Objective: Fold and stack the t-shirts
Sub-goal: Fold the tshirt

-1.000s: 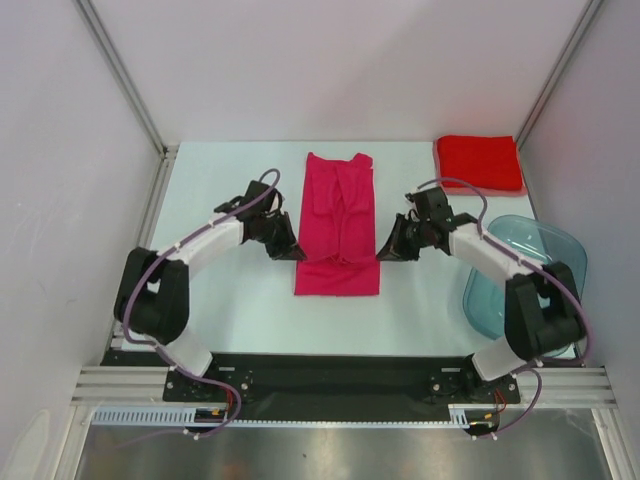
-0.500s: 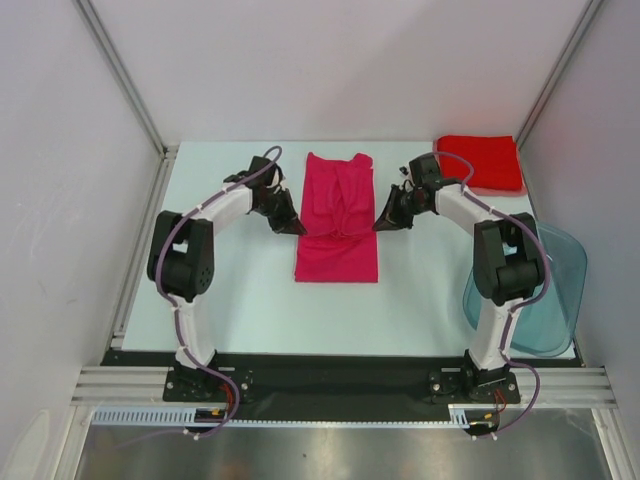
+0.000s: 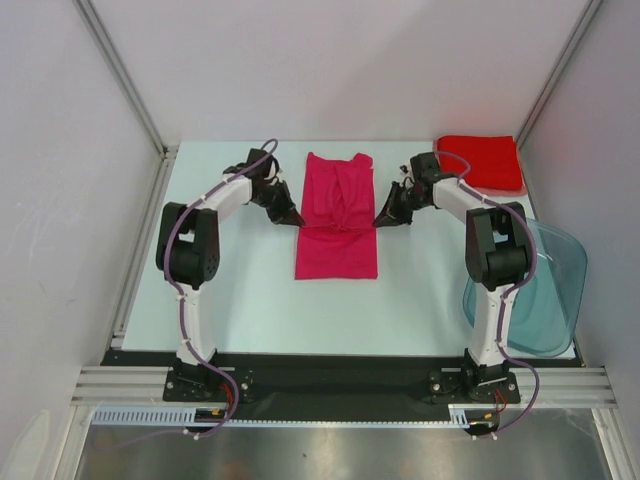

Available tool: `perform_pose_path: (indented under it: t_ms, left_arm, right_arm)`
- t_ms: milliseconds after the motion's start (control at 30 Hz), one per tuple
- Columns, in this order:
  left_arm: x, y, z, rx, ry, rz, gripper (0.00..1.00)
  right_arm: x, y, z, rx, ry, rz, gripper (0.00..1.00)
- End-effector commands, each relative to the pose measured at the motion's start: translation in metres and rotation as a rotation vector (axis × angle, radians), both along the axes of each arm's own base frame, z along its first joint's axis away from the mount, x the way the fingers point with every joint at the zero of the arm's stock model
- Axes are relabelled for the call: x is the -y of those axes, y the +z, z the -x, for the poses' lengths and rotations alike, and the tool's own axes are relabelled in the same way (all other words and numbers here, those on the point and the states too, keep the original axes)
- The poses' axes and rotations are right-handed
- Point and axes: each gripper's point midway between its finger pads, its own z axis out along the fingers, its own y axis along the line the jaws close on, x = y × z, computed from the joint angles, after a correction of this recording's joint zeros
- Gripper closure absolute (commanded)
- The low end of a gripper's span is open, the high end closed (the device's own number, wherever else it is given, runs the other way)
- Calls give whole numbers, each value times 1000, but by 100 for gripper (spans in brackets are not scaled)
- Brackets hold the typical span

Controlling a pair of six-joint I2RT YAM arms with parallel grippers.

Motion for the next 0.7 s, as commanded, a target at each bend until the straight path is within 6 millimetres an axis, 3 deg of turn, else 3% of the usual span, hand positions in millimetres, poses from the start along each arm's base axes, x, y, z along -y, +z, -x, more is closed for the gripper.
perform_pose_path:
  t_ms: [0, 500, 667]
  left_arm:
    - [-3, 14, -16, 48, -14, 28, 100]
    - [-5, 4, -36, 37, -14, 41, 99]
    - [-6, 13, -44, 56, -4, 54, 100]
  right_arm:
    - [-4, 15, -14, 46, 20, -31, 100]
    - [2, 2, -32, 25, 7, -26, 100]
    - [3, 1, -36, 22, 9, -28, 100]
